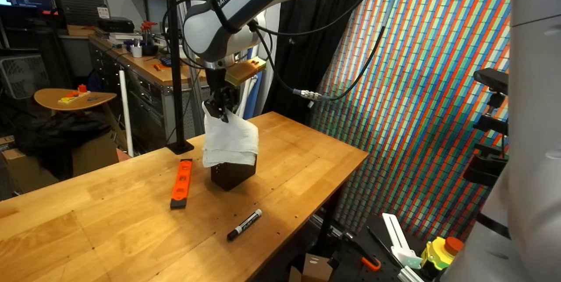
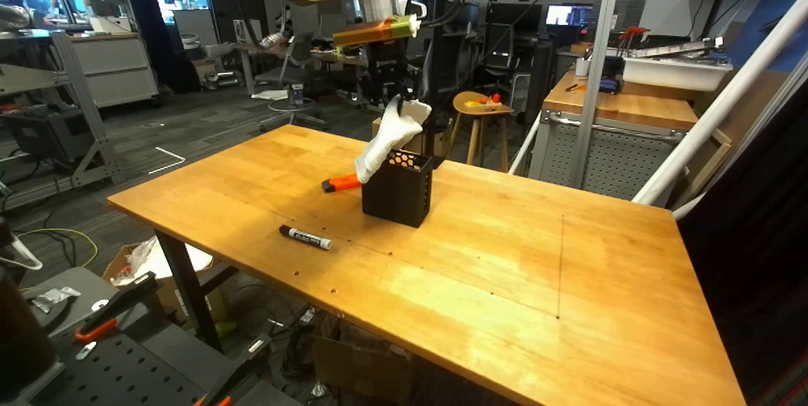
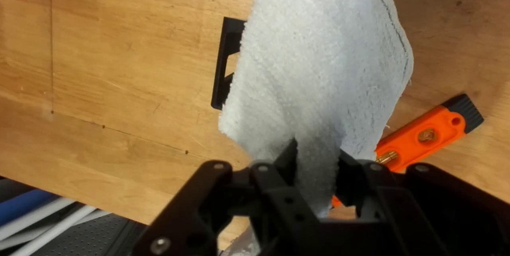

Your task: Put the towel in the box

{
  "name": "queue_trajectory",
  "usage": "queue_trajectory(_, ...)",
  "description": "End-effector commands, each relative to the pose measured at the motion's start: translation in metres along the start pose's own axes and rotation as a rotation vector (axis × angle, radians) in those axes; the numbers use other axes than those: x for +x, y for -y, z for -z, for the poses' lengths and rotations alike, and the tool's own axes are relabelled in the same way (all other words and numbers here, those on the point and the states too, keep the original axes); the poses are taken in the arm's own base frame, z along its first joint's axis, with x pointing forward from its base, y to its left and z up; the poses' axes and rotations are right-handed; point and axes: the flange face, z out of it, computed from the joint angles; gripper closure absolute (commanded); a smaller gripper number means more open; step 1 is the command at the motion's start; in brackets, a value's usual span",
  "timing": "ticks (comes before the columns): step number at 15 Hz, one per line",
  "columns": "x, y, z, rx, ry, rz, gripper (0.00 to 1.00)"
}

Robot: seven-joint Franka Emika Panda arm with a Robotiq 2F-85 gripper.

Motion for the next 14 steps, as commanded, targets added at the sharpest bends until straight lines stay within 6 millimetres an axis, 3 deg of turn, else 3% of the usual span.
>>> queue_trajectory(1,0.000,0.013,-0.020,-0.020,-0.016,-0.018,0.96)
queue_trajectory(11,-0.008,0.011,-0.102,-0.037,0.060,-0.034,0.96)
queue_trajectory(14,-0.016,0.022,-0.125,-0.006,0.103,-0.032,0.96)
